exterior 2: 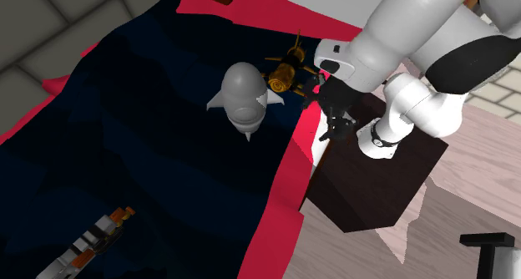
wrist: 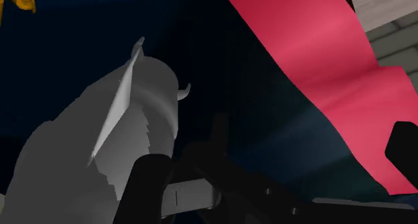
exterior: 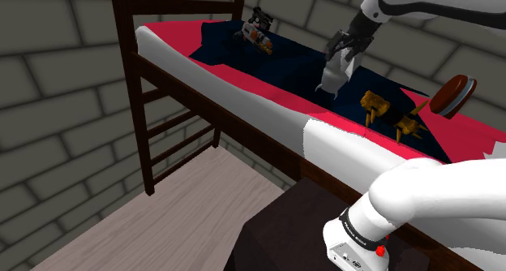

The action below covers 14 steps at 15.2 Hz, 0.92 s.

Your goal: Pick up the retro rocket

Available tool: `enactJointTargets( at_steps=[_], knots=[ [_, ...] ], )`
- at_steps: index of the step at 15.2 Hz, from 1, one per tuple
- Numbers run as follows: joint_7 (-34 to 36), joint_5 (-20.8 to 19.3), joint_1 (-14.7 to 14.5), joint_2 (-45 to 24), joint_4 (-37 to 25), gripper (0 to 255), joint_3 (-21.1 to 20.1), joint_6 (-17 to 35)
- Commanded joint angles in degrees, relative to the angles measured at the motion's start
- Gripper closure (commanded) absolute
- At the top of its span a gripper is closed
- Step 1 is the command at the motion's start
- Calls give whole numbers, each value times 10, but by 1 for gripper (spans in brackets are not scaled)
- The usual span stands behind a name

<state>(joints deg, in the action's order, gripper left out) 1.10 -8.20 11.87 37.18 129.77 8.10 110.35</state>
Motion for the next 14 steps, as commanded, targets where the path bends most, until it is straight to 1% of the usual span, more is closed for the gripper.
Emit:
enactJointTargets(
  at_steps=[1,10,14],
  knots=[
    [11,-10,18,-6,-3,0,13,24],
    [69,-42,90,-37,-20,0,64,127],
    [72,-47,92,-34,13,0,67,156]
  ],
)
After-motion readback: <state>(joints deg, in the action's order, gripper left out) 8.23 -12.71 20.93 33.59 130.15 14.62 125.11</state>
